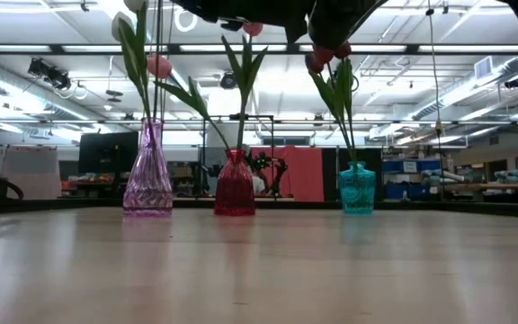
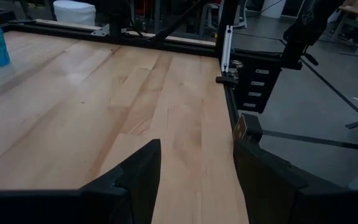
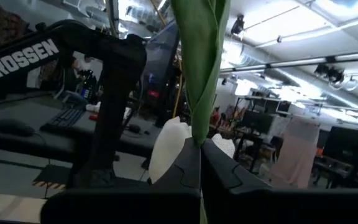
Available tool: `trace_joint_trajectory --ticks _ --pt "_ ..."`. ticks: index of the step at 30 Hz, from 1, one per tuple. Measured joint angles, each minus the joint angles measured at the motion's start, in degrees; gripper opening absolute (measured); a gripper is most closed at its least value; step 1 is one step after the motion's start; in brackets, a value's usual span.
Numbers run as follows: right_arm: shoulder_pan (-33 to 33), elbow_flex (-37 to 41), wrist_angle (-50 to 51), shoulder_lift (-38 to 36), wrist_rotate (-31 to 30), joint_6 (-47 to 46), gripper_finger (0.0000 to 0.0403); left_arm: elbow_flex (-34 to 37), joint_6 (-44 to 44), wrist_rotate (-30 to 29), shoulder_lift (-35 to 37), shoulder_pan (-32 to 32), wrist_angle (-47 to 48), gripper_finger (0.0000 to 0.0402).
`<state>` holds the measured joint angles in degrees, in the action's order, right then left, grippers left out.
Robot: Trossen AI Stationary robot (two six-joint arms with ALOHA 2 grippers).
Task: Sort flowers into vase by color
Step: Put the white tulip into the pink vase, then return to Home Position
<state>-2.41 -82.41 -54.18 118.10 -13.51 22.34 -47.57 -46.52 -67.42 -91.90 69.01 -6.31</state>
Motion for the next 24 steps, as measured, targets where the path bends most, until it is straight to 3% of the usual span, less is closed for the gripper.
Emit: trace_joint_trajectory --ticks 9,18,24 --pt "1.98 0.00 11.04 -0.02 1.62 -9.03 0.0020 0.00 -0.01 0.00 0.00 0.00 0.01 0.0206" --pt "1.61 0.00 19.32 -0.54 -0.07 -11.50 0.0115 0.00 0.00 -0.02 0.00 0.00 0.03 0.0206" --pt "1.57 0.00 29.97 -4.10 2.82 -14.67 0.0137 0.00 0.02 -0.03 0.00 0.00 0.11 0.0206"
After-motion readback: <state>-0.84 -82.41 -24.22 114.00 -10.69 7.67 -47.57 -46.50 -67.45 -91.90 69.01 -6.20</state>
